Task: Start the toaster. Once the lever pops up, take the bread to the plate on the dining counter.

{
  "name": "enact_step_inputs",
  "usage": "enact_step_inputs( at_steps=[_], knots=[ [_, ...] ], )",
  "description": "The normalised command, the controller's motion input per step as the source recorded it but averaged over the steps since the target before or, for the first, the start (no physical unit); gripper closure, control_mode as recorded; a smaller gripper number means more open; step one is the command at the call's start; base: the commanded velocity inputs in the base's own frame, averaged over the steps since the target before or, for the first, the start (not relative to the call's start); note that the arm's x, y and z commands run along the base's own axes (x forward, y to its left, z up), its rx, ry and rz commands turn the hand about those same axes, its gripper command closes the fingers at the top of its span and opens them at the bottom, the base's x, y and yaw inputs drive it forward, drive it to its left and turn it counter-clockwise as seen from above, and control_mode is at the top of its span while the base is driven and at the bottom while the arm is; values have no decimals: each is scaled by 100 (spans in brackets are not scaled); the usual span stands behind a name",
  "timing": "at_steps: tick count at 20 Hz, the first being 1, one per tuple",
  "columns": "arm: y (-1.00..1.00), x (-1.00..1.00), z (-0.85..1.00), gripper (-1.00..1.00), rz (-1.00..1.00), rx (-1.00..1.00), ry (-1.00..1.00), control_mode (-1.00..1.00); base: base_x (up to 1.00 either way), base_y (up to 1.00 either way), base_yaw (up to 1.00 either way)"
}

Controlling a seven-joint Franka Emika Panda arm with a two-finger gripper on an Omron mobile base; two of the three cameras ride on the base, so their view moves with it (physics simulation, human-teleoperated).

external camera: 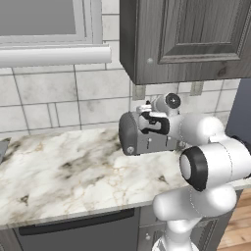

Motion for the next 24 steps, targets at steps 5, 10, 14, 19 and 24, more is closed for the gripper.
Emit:
enact_step_inputs(
  at_steps=[5,10,14,19,24],
  knots=[
    [0,-24,52,100,0,0,-13,-100,0,0,0],
    [-2,-53,42,100,0,0,-15,-100,0,0,0],
    [-2,-80,33,100,0,-2,-14,-100,0,0,0],
    [0,-100,35,100,0,-7,-4,-100,0,0,0],
    [0,-95,64,100,0,-6,0,-100,0,0,0]
  ],
)
